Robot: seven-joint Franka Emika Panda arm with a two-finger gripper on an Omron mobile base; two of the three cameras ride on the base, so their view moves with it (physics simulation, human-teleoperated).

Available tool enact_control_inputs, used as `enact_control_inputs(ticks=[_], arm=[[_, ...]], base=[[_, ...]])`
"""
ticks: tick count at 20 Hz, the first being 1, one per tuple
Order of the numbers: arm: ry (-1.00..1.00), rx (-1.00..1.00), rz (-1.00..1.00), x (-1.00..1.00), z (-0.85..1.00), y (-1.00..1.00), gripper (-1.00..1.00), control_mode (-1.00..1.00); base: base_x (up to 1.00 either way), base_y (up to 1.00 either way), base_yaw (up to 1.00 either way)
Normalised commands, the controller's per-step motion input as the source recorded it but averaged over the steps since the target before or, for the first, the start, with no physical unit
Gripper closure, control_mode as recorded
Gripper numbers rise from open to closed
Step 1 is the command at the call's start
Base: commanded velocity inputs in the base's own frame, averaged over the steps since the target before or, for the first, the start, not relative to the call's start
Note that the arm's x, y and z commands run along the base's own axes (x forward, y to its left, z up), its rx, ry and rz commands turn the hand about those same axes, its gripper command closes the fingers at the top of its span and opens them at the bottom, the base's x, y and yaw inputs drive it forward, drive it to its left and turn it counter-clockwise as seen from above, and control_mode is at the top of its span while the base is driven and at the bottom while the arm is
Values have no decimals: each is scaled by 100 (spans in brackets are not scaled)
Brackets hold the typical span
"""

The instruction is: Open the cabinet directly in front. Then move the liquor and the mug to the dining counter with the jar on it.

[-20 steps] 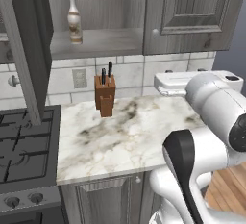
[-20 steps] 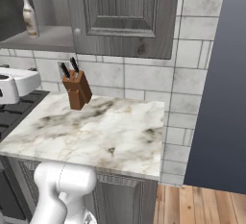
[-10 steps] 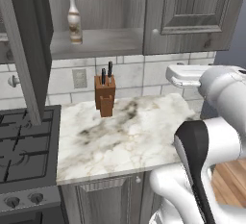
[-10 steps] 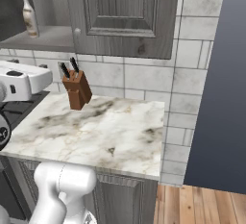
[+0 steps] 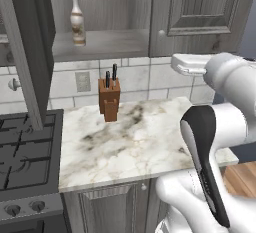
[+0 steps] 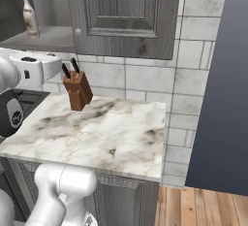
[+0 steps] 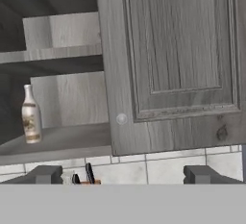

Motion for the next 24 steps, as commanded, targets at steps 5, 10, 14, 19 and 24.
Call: enact_control_inputs(ticks=[5,10,14,19,24], arm=[[1,0,5,52,3,0,-100,-100],[7,0,0,44,0,-4,-100,-100],[8,0,0,42,0,-10,-100,-100],[2,0,0,52,0,-1,-100,-100],[0,0,0,63,0,0,-100,-100]], base=[[0,0,0],[0,0,0],[0,0,0],[0,0,0],[0,0,0]])
